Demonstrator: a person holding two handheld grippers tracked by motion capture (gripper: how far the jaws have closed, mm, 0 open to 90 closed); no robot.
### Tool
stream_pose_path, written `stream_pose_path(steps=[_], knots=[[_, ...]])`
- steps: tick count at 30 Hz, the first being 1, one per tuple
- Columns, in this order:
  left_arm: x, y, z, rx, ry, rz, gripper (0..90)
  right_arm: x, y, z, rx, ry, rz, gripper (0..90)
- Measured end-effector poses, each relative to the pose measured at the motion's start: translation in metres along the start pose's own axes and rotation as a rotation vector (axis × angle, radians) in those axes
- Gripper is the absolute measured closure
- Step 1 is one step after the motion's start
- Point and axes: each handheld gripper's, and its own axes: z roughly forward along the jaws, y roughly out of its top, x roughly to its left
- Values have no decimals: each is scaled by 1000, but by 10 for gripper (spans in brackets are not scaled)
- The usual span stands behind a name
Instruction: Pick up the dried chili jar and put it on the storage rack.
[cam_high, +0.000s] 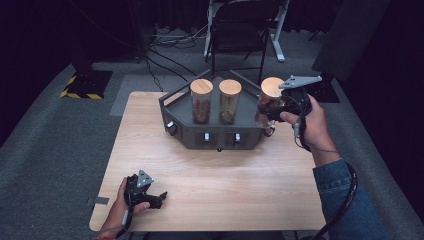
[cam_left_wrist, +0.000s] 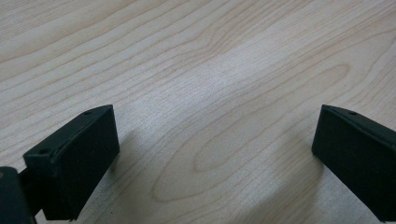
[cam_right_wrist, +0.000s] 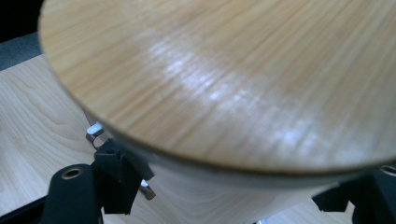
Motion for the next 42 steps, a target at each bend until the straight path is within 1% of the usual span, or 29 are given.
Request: stream_pose_path(steps=[5,7,14,23,33,42], knots=[[0,0,0,0,0,1,6,-1,6,8,-6,-3,6,256],[0,0,0,0,0,1,6,-1,8,11,0,-10,7,256],[0,0,0,1,1,0,6,-3,11,23,13,-9,24,256],[0,0,0,1,0,0,6,-5,16,37,26,-22,33,256],[0,0,0,2,-2,0,6,-8,13,54,46,-21,54,255],[0,0,0,4,-1,0,6,-10,8,68,62,-33,70,255]])
